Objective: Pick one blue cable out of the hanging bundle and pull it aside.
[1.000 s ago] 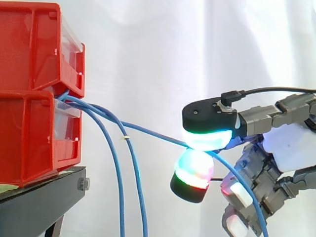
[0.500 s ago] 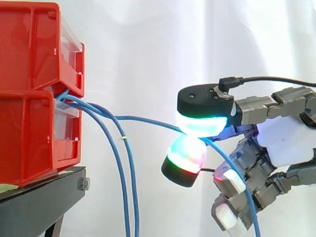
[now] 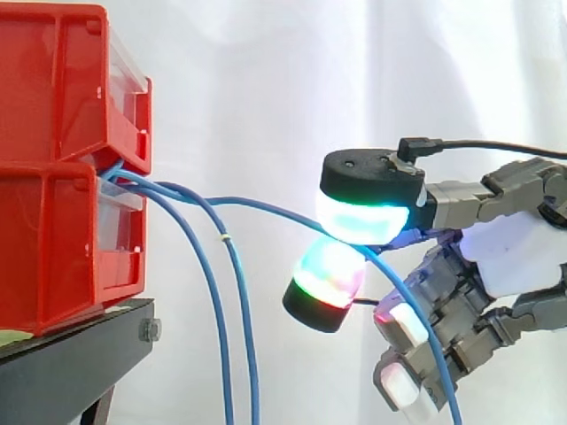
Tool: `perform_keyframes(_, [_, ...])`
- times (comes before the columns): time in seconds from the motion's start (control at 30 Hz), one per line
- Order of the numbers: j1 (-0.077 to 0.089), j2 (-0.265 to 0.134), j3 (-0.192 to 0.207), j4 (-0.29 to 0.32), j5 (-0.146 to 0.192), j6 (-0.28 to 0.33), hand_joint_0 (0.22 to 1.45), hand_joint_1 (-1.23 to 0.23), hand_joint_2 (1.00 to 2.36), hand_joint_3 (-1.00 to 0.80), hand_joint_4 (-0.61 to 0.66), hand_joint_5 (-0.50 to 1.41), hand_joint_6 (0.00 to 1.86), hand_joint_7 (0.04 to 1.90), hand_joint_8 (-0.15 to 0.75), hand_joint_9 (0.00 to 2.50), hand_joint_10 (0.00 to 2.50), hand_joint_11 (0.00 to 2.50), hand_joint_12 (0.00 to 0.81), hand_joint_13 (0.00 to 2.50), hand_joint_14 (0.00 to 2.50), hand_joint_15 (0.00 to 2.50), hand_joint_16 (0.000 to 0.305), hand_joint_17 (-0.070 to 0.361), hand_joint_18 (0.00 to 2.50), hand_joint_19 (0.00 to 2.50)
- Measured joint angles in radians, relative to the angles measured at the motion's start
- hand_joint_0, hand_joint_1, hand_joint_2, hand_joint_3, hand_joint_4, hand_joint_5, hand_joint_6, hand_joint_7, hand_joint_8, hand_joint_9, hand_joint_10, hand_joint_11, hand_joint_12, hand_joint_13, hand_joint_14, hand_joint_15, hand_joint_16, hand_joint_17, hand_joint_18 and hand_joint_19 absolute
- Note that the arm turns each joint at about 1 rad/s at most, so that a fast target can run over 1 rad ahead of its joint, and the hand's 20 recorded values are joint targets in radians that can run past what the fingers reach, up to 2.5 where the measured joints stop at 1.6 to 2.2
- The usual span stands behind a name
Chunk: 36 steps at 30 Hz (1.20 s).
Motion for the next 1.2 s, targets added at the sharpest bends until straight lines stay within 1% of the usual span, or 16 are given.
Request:
perform_keyframes(0.03, [0.0,0.0,0.0,0.0,0.0,0.001,0.71,-0.81,1.01,-0.41,-0.14,-0.14,0.98,0.95,0.233,1.14,0.03,0.85,0.311,0.9,0.03,0.63,0.048,0.108,0.73,0.48])
perform_keyframes(0.13, [0.0,0.0,0.0,0.0,0.0,0.007,0.71,-0.79,1.01,-0.36,-0.13,-0.13,0.98,1.0,0.24,1.15,0.03,0.85,0.312,0.9,0.02,0.63,0.048,0.109,0.73,0.48])
perform_keyframes(0.2, [0.0,0.0,0.0,0.0,0.0,0.012,0.71,-0.79,1.02,-0.31,-0.12,-0.13,0.99,1.0,0.243,1.15,0.03,0.85,0.315,0.9,0.03,0.63,0.048,0.109,0.73,0.49])
perform_keyframes(0.27, [0.0,0.0,0.0,-0.001,0.0,0.016,0.7,-0.79,1.02,-0.28,-0.13,-0.12,0.99,1.01,0.244,1.15,0.03,0.85,0.313,0.9,0.03,0.64,0.048,0.109,0.73,0.49])
perform_keyframes(0.43, [0.0,0.0,0.0,-0.002,0.0,0.03,0.74,-0.86,1.02,-0.1,-0.19,-0.1,0.98,1.16,0.237,1.21,0.03,0.83,0.305,0.93,0.02,0.64,0.048,0.107,0.72,0.52])
perform_keyframes(0.53, [0.0,0.0,0.0,-0.003,0.001,0.042,0.75,-0.87,1.03,-0.05,-0.19,-0.09,0.98,1.18,0.231,1.23,0.03,0.82,0.301,0.94,0.03,0.63,0.048,0.107,0.73,0.52])
perform_keyframes(0.87, [0.0,0.0,0.0,-0.011,0.001,0.062,0.76,-0.87,1.02,-0.03,-0.18,-0.09,0.98,1.17,0.238,1.25,0.03,0.83,0.304,0.95,0.03,0.64,0.047,0.106,0.74,0.52])
perform_keyframes(1.2, [0.0,0.0,0.0,-0.006,0.0,0.06,0.76,-0.87,1.02,-0.04,-0.17,-0.09,0.99,1.15,0.251,1.24,0.03,0.82,0.306,0.95,0.03,0.64,0.047,0.106,0.74,0.53])
